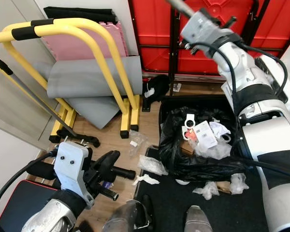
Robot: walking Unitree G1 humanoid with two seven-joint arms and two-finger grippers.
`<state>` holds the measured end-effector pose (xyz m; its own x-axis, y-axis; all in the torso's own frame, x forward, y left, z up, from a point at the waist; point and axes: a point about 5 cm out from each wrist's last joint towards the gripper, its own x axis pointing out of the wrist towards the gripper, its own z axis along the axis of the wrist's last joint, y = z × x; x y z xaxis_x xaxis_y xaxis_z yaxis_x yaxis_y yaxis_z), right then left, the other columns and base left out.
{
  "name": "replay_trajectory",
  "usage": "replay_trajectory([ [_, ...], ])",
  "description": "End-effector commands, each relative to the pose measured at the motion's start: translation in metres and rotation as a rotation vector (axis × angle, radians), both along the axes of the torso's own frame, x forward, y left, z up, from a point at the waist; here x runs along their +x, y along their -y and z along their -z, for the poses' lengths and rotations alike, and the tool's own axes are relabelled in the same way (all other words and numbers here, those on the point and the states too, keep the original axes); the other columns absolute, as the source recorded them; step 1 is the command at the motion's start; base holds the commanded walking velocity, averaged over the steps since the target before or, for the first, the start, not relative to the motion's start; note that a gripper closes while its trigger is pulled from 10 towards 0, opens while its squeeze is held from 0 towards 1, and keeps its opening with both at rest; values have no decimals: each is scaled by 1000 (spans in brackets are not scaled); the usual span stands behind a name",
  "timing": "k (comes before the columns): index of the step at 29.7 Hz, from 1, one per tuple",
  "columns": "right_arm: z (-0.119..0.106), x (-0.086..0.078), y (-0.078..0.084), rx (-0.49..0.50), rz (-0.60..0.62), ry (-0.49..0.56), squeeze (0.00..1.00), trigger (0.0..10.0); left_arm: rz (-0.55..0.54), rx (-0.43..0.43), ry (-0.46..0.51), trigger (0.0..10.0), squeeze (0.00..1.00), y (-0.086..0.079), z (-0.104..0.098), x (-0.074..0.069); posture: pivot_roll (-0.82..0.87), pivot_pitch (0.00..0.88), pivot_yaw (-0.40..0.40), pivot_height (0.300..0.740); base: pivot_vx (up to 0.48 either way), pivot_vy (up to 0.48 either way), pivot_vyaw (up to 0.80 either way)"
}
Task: Sweep floor
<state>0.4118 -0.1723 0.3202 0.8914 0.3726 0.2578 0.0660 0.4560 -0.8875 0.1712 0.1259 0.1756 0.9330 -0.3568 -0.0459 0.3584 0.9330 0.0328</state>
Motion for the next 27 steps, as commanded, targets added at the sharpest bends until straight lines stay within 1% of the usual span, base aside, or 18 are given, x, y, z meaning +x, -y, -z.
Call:
replay_trajectory([
  [1,-8,-6,-15,-107,-107,52,0,10000,-28,7,-37,10000,0,-4,6,-1,21,283,15,740,0,0,0],
  [5,-5,-7,-17,-138,-121,53,0,10000,-29,7,-38,10000,0,-4,6,-1,21,283,15,740,0,0,0],
  [6,-4,-7,-17,-107,-130,40,0,10000,-29,7,-38,10000,0,-4,6,-1,19,283,15,740,0,0,0],
  [7,-4,-7,-15,-31,-149,21,0,10000,-29,6,-39,10000,0,-4,6,-1,19,283,14,740,0,0,0],
  [8,-4,-7,-15,-31,-149,21,0,10000,-29,6,-39,10000,0,-4,6,-1,19,283,14,740,0,0,0],
  [9,-5,-7,-14,25,-163,10,0,10000,-29,6,-39,10000,0,-4,6,-1,19,283,14,740,0,0,0],
  [10,-6,-8,-13,58,-173,4,0,10000,-29,5,-39,10000,0,-4,6,-1,19,283,14,740,0,0,0],
  [11,-6,-8,-13,58,-173,4,0,10000,-29,5,-39,10000,0,-4,6,-1,19,283,14,740,0,0,0],
  [12,-7,-7,-12,111,-184,-10,0,10000,-29,4,-40,10000,0,-3,6,-1,19,284,15,740,0,0,0],
  [14,-7,-7,-12,111,-184,-10,0,10000,-29,4,-40,10000,0,-3,6,-1,19,284,15,740,0,0,0],
  [15,-8,-7,-10,154,-195,-27,0,10000,-29,3,-41,10000,0,-3,6,-1,17,285,15,740,0,0,0],
  [16,-8,-7,-9,176,-198,-33,0,10000,-28,1,-42,10000,0,-3,6,-1,16,285,14,740,0,0,0],
  [18,-8,-7,-8,186,-198,-37,0,10000,-28,0,-42,10000,0,-3,6,-1,16,285,14,740,0,0,0],
  [21,-8,-7,-3,206,-173,-27,0,10000,-29,-2,-42,10000,0,-3,6,-1,16,284,13,740,0,0,0],
  [24,-13,-6,8,265,-129,-6,0,10000,-29,-2,-43,10000,0,-3,6,0,13,280,15,740,0,0,0],
  [25,-14,-7,11,304,-131,-10,0,10000,-29,-3,-43,10000,0,-3,6,1,13,280,15,740,0,0,0],
  [26,-14,-7,11,304,-131,-10,0,10000,-29,-3,-43,10000,0,-3,6,1,13,280,15,740,0,0,0],
  [27,-15,-7,13,330,-135,-14,0,10000,-28,-3,-43,10000,0,-3,6,1,11,277,16,740,0,0,0],
])
